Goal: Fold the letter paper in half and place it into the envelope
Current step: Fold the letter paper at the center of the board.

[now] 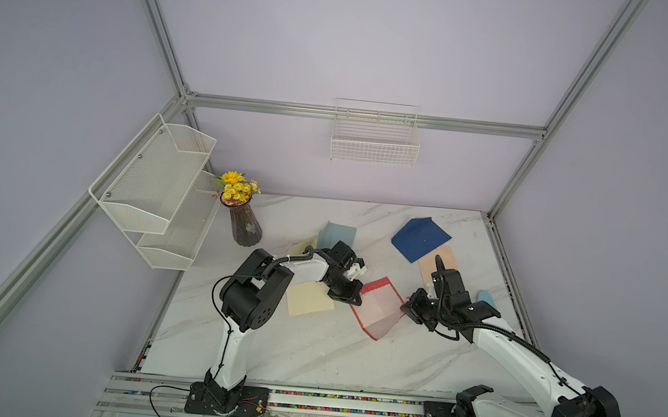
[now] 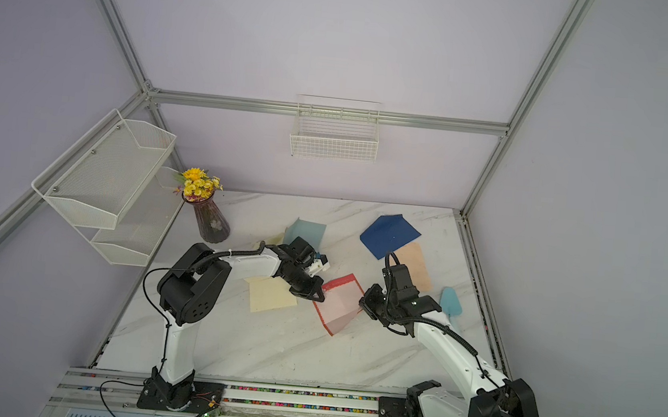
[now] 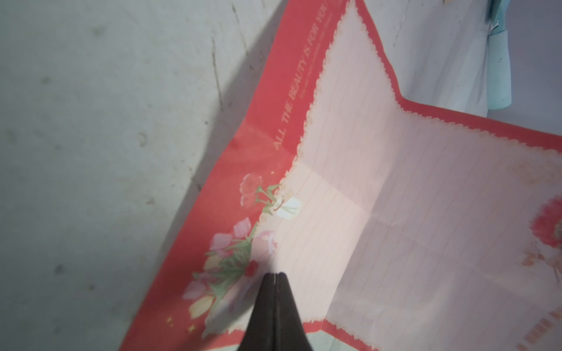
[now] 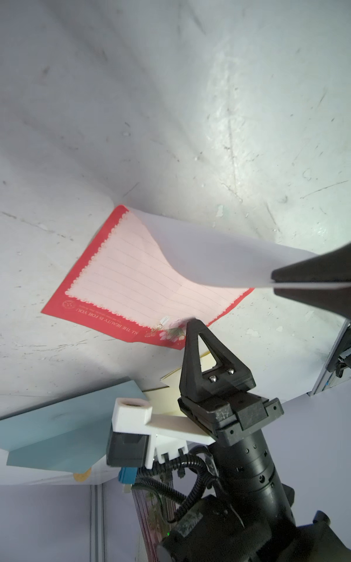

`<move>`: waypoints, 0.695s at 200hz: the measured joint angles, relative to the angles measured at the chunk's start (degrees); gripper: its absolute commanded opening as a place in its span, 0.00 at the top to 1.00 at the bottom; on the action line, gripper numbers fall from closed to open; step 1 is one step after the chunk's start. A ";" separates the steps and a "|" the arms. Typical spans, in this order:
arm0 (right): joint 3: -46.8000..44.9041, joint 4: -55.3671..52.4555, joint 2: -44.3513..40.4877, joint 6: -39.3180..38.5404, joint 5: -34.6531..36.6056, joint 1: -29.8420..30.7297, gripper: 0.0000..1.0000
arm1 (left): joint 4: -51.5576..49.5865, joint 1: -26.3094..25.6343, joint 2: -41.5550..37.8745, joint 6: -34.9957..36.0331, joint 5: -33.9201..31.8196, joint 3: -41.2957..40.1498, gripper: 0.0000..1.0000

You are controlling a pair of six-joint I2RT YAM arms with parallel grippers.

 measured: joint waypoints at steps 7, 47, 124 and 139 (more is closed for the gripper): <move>0.44 0.07 0.66 0.00 -0.02 0.00 1.00 | 0.55 -0.11 -0.17 -0.44 0.31 -0.46 1.00; 3.56 2.38 7.45 -0.48 -0.37 0.00 1.00 | 2.34 -2.01 -1.60 -2.62 0.85 -3.08 1.00; 5.95 14.67 21.40 -0.79 -4.31 0.00 1.00 | 2.95 -3.43 -3.45 -4.17 0.94 -5.81 1.00; 6.14 17.62 23.10 -0.37 -5.66 0.00 1.00 | 2.93 -3.43 -3.45 -4.20 0.94 -5.81 1.00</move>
